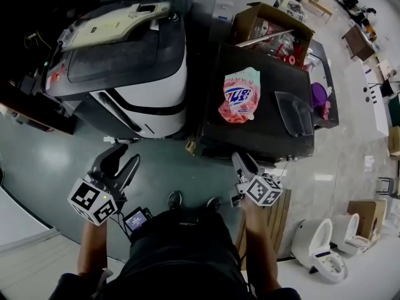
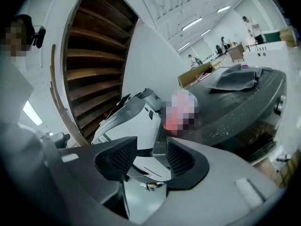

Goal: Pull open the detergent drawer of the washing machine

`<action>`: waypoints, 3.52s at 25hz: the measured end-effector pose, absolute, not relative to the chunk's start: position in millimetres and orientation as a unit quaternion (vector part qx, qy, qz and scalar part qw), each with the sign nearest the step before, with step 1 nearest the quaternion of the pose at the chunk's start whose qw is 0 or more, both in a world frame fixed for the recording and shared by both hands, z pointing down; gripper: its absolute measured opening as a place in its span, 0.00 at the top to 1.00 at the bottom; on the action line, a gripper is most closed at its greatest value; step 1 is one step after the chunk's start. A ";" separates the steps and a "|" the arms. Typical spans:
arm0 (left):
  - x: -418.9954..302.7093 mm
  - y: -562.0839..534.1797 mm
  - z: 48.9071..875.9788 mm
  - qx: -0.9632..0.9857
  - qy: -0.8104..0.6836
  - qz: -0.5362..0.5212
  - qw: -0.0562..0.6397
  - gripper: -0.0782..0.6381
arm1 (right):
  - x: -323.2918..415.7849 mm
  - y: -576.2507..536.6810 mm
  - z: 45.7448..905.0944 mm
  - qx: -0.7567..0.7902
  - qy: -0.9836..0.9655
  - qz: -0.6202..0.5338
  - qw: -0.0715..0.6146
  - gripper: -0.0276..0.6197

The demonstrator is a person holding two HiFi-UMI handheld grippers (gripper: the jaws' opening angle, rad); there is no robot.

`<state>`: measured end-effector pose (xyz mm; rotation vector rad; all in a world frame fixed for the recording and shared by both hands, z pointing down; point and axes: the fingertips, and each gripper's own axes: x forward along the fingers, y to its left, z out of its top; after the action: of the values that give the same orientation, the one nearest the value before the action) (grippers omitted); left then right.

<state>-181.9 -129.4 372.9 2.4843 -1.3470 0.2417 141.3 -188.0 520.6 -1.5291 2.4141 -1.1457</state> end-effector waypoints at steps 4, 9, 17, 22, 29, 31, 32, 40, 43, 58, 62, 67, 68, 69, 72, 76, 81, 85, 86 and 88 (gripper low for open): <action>-187.0 -125.6 381.5 0.858 -0.480 0.095 0.158 0.64 | 141.7 -192.8 549.6 -0.487 0.770 -0.407 0.059 0.68; -193.8 -130.5 390.3 0.853 -0.486 0.099 0.161 0.64 | 136.1 -202.0 580.5 -0.475 0.758 -0.438 0.090 0.68; -207.5 -126.6 399.8 0.843 -0.497 0.115 0.172 0.64 | 115.4 -205.8 632.8 -0.455 0.747 -0.468 0.124 0.68; -214.4 -124.2 405.7 0.838 -0.500 0.124 0.183 0.64 | 105.0 -209.5 656.2 -0.448 0.733 -0.490 0.146 0.67; -219.7 -121.1 419.7 0.829 -0.506 0.143 0.192 0.64 | 111.5 -216.4 686.8 -0.461 0.694 -0.523 0.180 0.62; -221.6 -118.9 423.7 0.826 -0.507 0.149 0.195 0.64 | 117.4 -214.6 699.5 -0.478 0.671 -0.538 0.177 0.61; -222.4 -117.7 425.6 0.825 -0.508 0.152 0.197 0.64 | 116.8 -217.4 700.6 -0.473 0.679 -0.532 0.181 0.61; -223.9 -110.5 441.0 0.819 -0.504 0.180 0.208 0.64 | 114.0 -228.1 708.3 -0.439 0.714 -0.499 0.221 0.60; -223.2 -107.2 449.0 0.817 -0.501 0.192 0.212 0.64 | 112.6 -231.7 711.5 -0.419 0.731 -0.484 0.237 0.58; -215.6 -85.6 484.4 0.810 -0.477 0.252 0.230 0.64 | 116.0 -247.4 703.2 -0.292 0.760 -0.447 0.371 0.55; -213.3 -79.0 497.5 0.807 -0.475 0.257 0.240 0.64 | 117.3 -250.1 700.9 -0.314 0.736 -0.446 0.400 0.52; -208.1 -74.4 503.5 0.808 -0.470 0.258 0.243 0.64 | 119.8 -247.9 703.6 -0.326 0.720 -0.447 0.418 0.52; -208.7 -73.5 503.4 0.808 -0.471 0.258 0.244 0.64 | 119.6 -244.4 703.2 -0.324 0.718 -0.450 0.420 0.52; -209.9 -72.6 503.6 0.806 -0.472 0.260 0.244 0.64 | 119.2 -238.1 702.4 -0.321 0.717 -0.453 0.423 0.52; -214.3 -71.6 504.7 0.802 -0.475 0.265 0.246 0.64 | 118.1 -213.1 699.9 -0.316 0.716 -0.452 0.428 0.52; -212.0 -72.7 503.1 0.805 -0.471 0.267 0.242 0.64 | 116.0 -207.5 699.6 -0.311 0.719 -0.453 0.425 0.52; -204.2 -73.6 498.1 0.812 -0.467 0.262 0.234 0.64 | 118.1 -202.7 701.1 -0.312 0.714 -0.458 0.427 0.52; -204.5 -75.7 491.3 0.813 -0.470 0.255 0.229 0.64 | 116.7 -172.8 700.5 -0.298 0.716 -0.471 0.420 0.52; -204.5 -76.8 490.3 0.814 -0.470 0.252 0.228 0.64 | 117.3 -162.5 700.3 -0.295 0.716 -0.475 0.418 0.52; -203.5 -78.9 489.1 0.817 -0.468 0.249 0.226 0.64 | 119.6 -142.2 699.4 -0.293 0.715 -0.482 0.414 0.52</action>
<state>-203.5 -78.9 489.1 2.2525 -1.2899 0.6876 119.6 -142.2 699.4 -0.7371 1.7965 -1.2119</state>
